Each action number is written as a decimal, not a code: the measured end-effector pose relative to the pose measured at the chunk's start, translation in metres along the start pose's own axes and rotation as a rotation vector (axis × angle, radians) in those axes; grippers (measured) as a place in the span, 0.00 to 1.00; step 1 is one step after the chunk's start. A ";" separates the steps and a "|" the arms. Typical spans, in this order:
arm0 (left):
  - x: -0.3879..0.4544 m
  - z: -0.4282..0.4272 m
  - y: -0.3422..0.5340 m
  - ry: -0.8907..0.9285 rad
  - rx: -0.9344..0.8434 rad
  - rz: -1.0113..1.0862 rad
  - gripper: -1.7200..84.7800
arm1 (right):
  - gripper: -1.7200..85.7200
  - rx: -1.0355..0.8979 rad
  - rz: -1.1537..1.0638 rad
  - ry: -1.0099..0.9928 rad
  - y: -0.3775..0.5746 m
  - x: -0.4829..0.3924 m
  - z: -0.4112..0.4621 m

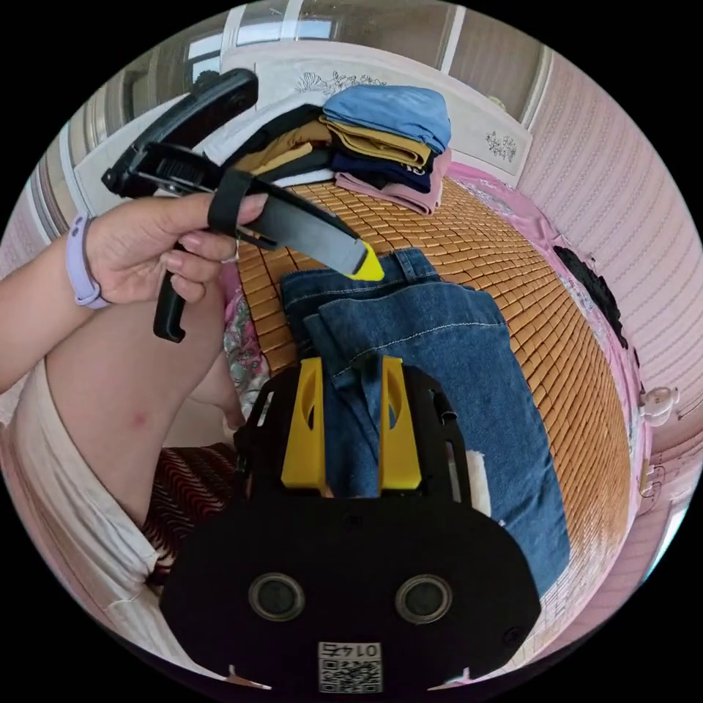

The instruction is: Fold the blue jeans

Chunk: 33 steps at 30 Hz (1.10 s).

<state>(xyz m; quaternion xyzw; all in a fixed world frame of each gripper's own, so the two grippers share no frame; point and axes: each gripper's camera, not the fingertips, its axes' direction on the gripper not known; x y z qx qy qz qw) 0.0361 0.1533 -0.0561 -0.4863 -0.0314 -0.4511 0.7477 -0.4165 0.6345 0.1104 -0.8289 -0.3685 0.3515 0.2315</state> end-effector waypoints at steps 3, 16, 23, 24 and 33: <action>-0.011 0.011 -0.017 -0.022 0.000 -0.026 0.14 | 0.08 0.008 0.054 -0.062 -0.017 0.015 -0.003; 0.034 0.057 -0.083 0.047 -0.201 0.063 0.04 | 0.06 0.198 0.108 -0.216 -0.049 0.074 -0.062; 0.129 0.018 -0.099 -0.032 -0.060 0.345 0.03 | 0.07 0.340 0.146 -0.228 -0.071 0.091 -0.114; 0.136 0.002 -0.093 -0.027 -0.030 0.367 0.03 | 0.07 0.339 0.133 -0.294 -0.079 0.089 -0.116; 0.070 0.008 0.006 -0.460 -0.226 0.154 0.07 | 0.04 0.138 0.082 -0.439 -0.100 0.042 -0.041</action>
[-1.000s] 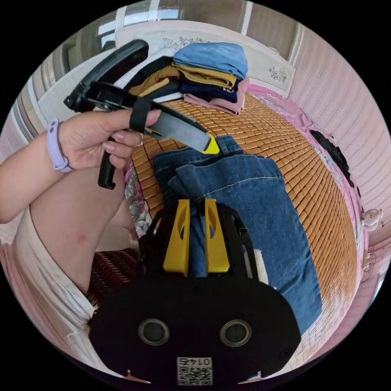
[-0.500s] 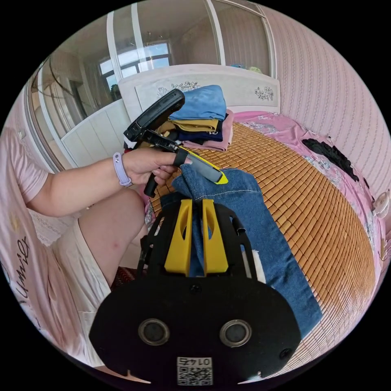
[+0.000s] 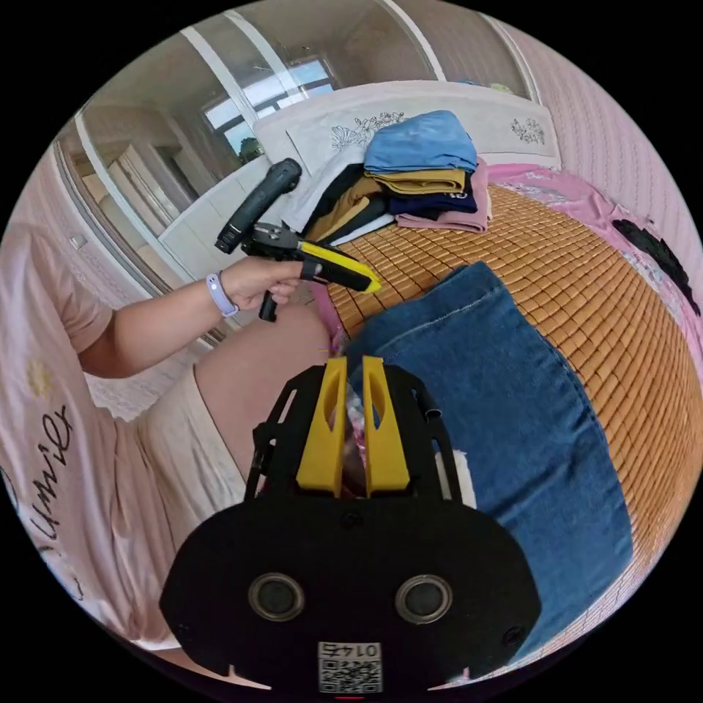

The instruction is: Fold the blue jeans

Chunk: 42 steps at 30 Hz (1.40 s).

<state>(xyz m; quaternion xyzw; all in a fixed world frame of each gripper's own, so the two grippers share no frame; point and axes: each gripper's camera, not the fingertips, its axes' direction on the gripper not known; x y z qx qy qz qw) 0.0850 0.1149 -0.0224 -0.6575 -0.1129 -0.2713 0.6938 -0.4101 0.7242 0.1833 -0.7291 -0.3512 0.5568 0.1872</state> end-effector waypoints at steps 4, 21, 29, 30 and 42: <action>0.054 -0.034 0.018 0.061 0.190 0.148 0.03 | 0.02 -0.110 0.056 0.217 0.024 0.020 -0.015; 0.359 0.069 -0.001 0.173 -0.008 0.755 0.01 | 0.01 -0.532 0.031 0.502 -0.053 0.128 0.014; 0.370 0.086 0.000 0.243 0.011 0.689 0.01 | 0.01 -0.521 0.049 0.520 -0.047 0.130 0.016; 0.373 0.088 -0.003 0.253 0.006 0.682 0.01 | 0.01 -0.511 0.050 0.517 -0.045 0.131 0.013; 0.405 0.103 -0.017 0.256 0.052 0.699 0.01 | 0.02 -0.502 0.064 0.522 -0.012 0.130 -0.015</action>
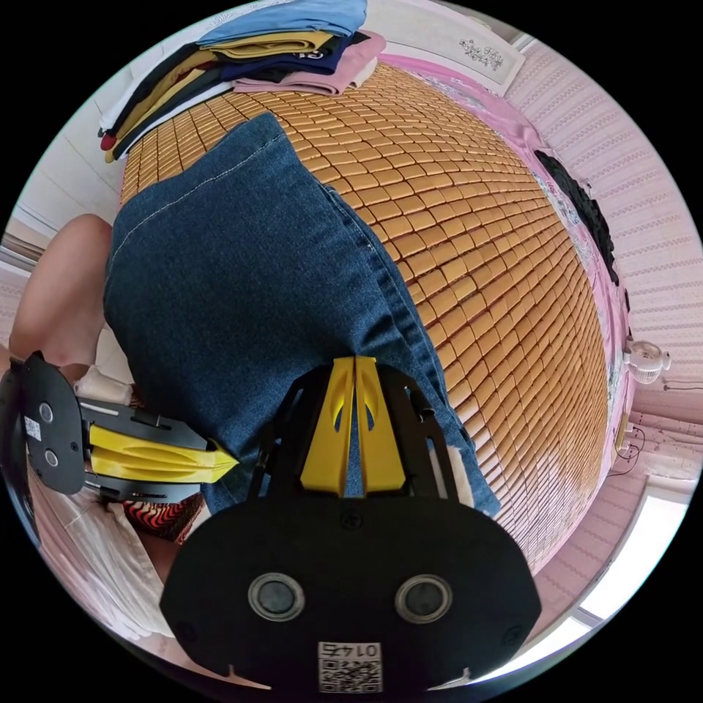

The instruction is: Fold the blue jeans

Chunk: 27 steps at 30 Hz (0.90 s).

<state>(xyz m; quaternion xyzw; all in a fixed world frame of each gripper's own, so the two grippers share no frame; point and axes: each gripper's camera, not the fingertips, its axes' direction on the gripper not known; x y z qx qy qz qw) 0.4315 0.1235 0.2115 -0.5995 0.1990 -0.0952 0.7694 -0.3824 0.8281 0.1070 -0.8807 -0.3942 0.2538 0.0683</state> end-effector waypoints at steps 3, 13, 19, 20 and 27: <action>0.000 0.006 -0.009 0.003 0.002 -0.001 0.01 | 0.02 0.010 0.010 -0.002 0.016 0.004 -0.001; -0.040 -0.018 -0.060 0.071 0.122 -0.052 0.06 | 0.14 0.346 0.621 -0.199 0.217 0.060 -0.046; -0.073 -0.001 -0.159 0.117 0.144 0.032 0.11 | 0.19 0.189 0.967 -0.091 0.358 0.075 -0.030; -0.074 0.003 -0.171 0.126 0.144 0.040 0.11 | 0.20 0.161 0.992 -0.115 0.373 0.078 -0.023; -0.063 0.088 -0.316 0.250 0.024 0.050 0.12 | 0.15 0.177 1.072 -0.339 0.427 0.091 0.005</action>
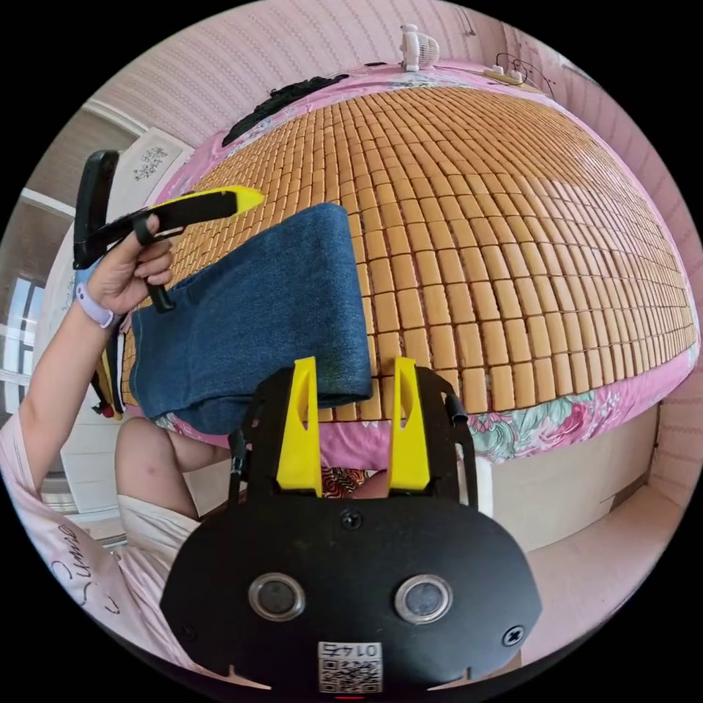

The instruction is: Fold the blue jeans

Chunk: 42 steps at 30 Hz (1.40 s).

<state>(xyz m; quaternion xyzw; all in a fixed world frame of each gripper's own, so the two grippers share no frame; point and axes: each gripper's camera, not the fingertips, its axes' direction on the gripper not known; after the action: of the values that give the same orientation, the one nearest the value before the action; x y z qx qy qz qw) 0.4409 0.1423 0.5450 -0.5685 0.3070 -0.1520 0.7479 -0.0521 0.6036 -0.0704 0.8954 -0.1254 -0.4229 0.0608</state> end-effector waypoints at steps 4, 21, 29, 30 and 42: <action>0.003 0.059 -0.053 0.015 -0.091 -0.024 0.16 | 0.11 -0.009 -0.051 -0.072 0.009 0.010 -0.002; 0.015 0.103 -0.100 -0.035 -0.240 0.051 0.08 | 0.05 0.097 -0.299 0.271 0.064 -0.007 -0.033; 0.056 0.060 -0.122 0.040 -0.100 0.139 0.08 | 0.05 0.140 -0.300 0.439 0.092 -0.002 -0.085; 0.058 0.050 -0.122 0.060 -0.077 0.138 0.08 | 0.05 0.149 -0.301 0.455 0.096 -0.004 -0.094; 0.021 -0.136 -0.020 0.095 0.177 0.079 0.08 | 0.06 0.326 -0.552 0.280 0.128 -0.094 -0.155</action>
<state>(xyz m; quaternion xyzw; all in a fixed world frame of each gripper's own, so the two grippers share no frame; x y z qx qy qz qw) 0.3733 0.0211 0.5355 -0.4800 0.3497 -0.1753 0.7852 -0.0118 0.5066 0.1258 0.9429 0.0651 -0.2706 -0.1831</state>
